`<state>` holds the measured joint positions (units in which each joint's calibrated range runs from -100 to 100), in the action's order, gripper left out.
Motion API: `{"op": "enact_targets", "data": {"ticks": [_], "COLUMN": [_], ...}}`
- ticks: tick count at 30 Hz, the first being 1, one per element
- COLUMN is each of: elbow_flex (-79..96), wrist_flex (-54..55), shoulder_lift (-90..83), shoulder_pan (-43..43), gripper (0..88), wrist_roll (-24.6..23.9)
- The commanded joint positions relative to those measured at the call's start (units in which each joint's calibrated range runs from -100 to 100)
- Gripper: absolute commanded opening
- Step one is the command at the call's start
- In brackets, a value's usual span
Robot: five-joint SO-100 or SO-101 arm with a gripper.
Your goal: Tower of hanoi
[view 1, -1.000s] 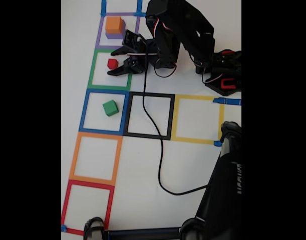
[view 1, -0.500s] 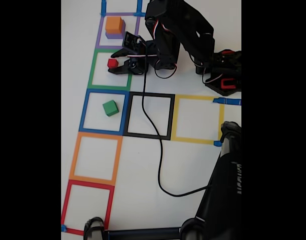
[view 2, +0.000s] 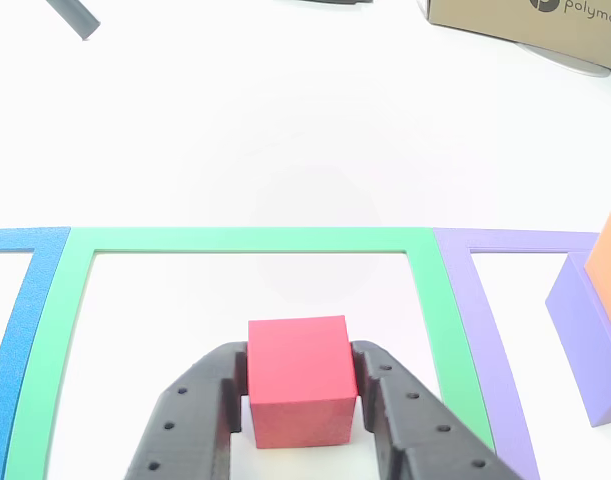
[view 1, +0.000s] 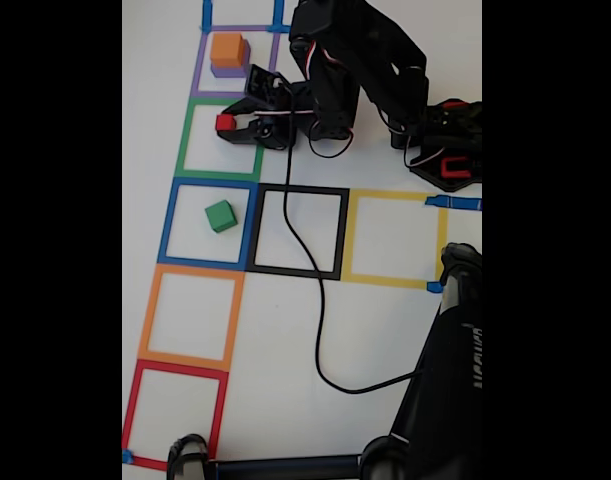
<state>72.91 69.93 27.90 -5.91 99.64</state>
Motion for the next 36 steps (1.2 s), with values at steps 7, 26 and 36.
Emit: {"op": "enact_targets", "data": {"ticks": [7,26,36], "elbow_flex": [1.9,-15.1,-59.5], "wrist_flex": [-9.1,-91.8,-143.2], "shoulder_lift": [-18.7,-77.9,-76.4], "shoulder_pan": [4.0,12.5,20.0], "gripper": [0.7,0.2,0.1], "wrist_roll": [0.4,0.4,0.4]}}
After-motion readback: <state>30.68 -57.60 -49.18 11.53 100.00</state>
